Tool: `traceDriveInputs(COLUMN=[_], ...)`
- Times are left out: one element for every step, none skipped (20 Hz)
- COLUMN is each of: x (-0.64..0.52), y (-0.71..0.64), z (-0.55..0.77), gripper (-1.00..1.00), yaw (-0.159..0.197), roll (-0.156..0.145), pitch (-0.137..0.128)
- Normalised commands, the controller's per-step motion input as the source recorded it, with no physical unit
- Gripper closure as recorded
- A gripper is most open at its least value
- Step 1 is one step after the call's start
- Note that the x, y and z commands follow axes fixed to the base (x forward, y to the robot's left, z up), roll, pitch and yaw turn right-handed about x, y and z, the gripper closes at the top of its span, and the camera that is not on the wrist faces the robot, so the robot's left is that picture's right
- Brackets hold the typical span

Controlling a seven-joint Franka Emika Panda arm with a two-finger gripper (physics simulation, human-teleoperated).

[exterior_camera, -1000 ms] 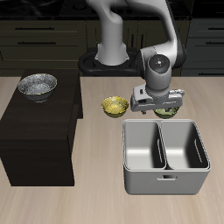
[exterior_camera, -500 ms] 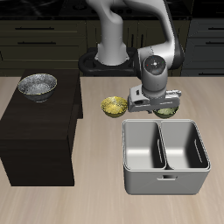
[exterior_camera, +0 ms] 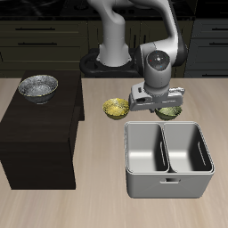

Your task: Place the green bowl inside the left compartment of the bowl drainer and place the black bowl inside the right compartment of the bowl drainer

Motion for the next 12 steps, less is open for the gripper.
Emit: traceDriveInputs(x=[0.02,0.06,0.08,0.1,0.08,0.09,0.13,0.12,0.05,0.15,0.17,0.1], y=[-0.08,-0.08,-0.06,-0.08,-0.16,-0.1,-0.21,-0.09,-0.11,-0.17,-0.15,-0.1], z=[1.4,-0.01,0.56,0.42,1.3,0.72,0.67,0.52,0.52,0.6,0.39,0.43], gripper=[1.0,1.0,1.0,1.0,1.0,1.0,1.0,1.0,1.0,1.0,1.0,1.0], yaw=[-0.003,0.0,0.002,0.019,-0.021,0.025,0.017,-0.023,-0.043,0.033,0.014,-0.057], roll=[-0.069,0.0,-0.007,-0.046,-0.05,-0.007,-0.116,0.015,0.012,-0.063,-0.066,0.006], pitch=[-0.181,0.0,-0.065,-0.077,-0.159,-0.111,-0.134,-0.008,0.026,-0.139,-0.088,0.044])
